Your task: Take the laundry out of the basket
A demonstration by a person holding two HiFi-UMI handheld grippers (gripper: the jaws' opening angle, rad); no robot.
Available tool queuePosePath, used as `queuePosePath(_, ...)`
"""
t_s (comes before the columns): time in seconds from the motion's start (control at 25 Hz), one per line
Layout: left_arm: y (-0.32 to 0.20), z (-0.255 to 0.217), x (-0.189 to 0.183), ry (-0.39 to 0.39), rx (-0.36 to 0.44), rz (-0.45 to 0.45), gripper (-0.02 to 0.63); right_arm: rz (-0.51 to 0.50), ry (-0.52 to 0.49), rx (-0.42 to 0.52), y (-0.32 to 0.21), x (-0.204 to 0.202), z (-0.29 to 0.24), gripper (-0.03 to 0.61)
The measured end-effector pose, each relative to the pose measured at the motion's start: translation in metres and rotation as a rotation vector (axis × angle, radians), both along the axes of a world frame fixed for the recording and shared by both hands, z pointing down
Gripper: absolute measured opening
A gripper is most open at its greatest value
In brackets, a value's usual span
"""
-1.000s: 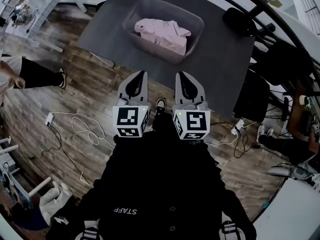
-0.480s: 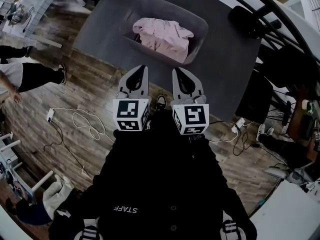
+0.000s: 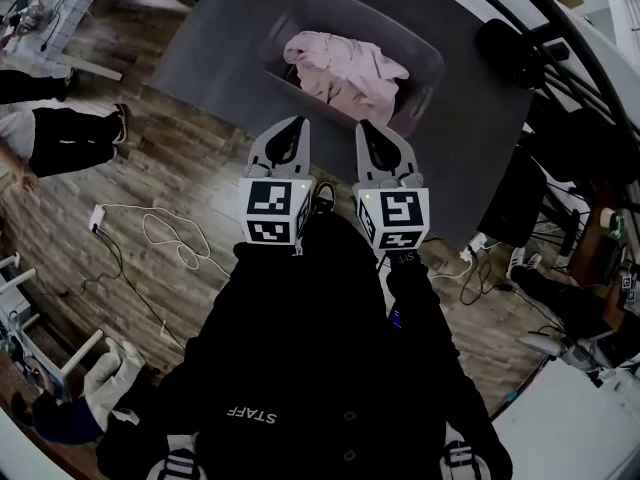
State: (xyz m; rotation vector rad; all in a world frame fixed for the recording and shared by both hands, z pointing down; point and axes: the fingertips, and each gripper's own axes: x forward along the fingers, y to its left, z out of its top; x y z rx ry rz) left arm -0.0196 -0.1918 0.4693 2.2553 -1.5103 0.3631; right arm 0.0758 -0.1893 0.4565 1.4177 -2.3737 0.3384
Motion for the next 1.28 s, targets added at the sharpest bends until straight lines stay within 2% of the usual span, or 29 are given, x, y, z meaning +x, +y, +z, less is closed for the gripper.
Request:
queuePosePath(0.16, -0.026, 0.005, -0.003, 0.023, -0.025, 0.007, -0.002, 0.002, 0.033, -0.026, -0.025, -0.002, 0.008, 0.015)
queuePosePath(0.36, -0.055, 0.025, -0.006, 0.033, -0.098, 0.01, -0.002, -0.001, 0.068, -0.057, -0.06, -0.002, 0.021, 0.015)
queuePosePath(0.64, -0.095, 0.044, -0.004, 0.042, -0.179, 0.024, -0.002, -0.058, 0.079, -0.153, -0.112, -0.003, 0.046, 0.026)
queuePosePath(0.84, -0.12, 0.061, -0.002, 0.025, -0.234, 0.026, -0.002, -0.114, 0.109, -0.239, -0.138, -0.003, 0.078, 0.118)
queuePosePath(1.16, -0.141, 0.079, -0.001, 0.011, -0.276, 0.031, -0.002, -0.214, 0.174, -0.363, -0.163, -0.005, 0.142, 0.217)
queuePosePath(1.28, -0.147, 0.082, 0.0, 0.007, -0.302, 0.03, -0.002, -0.22, 0.199, -0.398, -0.172, -0.002, 0.164, 0.242)
